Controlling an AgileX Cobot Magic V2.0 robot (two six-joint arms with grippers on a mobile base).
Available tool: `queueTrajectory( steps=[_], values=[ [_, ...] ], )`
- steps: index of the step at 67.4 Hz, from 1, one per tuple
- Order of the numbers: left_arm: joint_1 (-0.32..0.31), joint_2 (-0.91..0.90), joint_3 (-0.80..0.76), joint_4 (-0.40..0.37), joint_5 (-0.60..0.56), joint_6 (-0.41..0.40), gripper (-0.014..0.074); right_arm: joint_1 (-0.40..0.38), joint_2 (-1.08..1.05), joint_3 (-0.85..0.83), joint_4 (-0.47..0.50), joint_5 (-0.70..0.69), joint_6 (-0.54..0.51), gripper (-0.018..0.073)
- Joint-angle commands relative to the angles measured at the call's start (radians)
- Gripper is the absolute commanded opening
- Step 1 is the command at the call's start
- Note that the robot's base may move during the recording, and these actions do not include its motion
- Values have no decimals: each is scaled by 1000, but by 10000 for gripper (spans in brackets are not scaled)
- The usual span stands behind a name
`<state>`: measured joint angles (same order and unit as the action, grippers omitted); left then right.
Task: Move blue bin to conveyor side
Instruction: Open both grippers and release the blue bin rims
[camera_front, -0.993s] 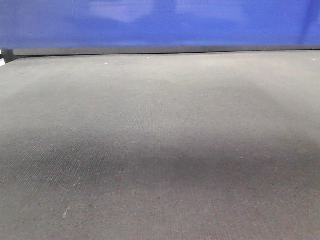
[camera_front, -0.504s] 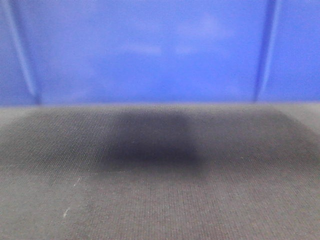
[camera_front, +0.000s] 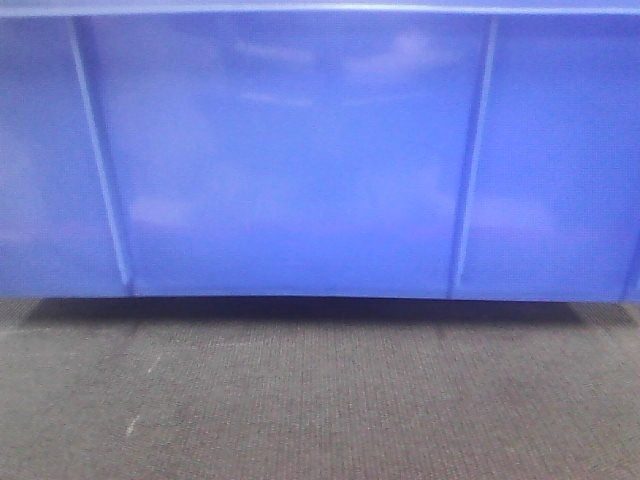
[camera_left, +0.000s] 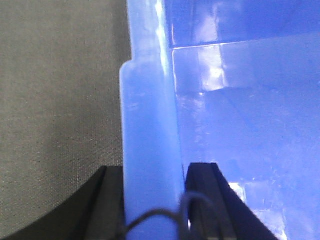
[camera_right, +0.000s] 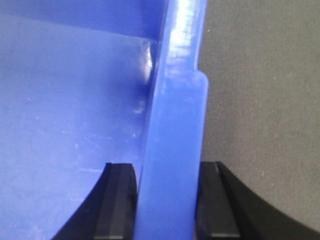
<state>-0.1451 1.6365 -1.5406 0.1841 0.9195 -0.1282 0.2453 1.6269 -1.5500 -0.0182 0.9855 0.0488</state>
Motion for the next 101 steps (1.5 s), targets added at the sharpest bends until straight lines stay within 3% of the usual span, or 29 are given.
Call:
queueTrajectory(
  steps=[1, 6, 17, 22, 32, 43, 52, 58, 63, 74, 83, 101],
  values=[
    [-17, -12, -16, -46, -79, 16, 111, 16, -26, -15, 73, -108, -24, 19],
    [-17, -12, -16, -46, -85, 16, 221, 16, -26, -15, 73, -108, -24, 161],
    [-17, -12, -16, -42, -82, 16, 495, 16, -26, -15, 73, -106, -24, 578],
    [-17, -12, -16, -42, -74, 16, 612, 16, -26, -15, 73, -95, -24, 568],
    [-17, -50, -18, -40, -54, 16, 601, 16, -65, -15, 73, -93, -24, 566],
    [-17, -178, -18, -19, -49, 16, 601, 16, -166, -15, 73, -90, -24, 476],
    [-17, -313, -18, -9, -54, 16, 584, 16, -284, -15, 73, -70, -24, 226],
    [-17, -393, -10, 9, -54, 16, 493, 16, -368, 3, 73, -66, -24, 32],
    [-17, -461, 27, 23, -58, 16, 345, 16, -431, 41, 65, -69, -24, -80],
    [-17, -615, 201, 28, -112, 16, -37, 16, -584, 215, 31, -112, -24, -69],
    [-17, -755, 393, 28, -210, 16, 18, 16, -737, 414, 18, -188, -24, -69],
    [-17, -1027, 781, -6, -389, 16, 13, 16, -1049, 833, 18, -443, -24, -69]
  ],
)
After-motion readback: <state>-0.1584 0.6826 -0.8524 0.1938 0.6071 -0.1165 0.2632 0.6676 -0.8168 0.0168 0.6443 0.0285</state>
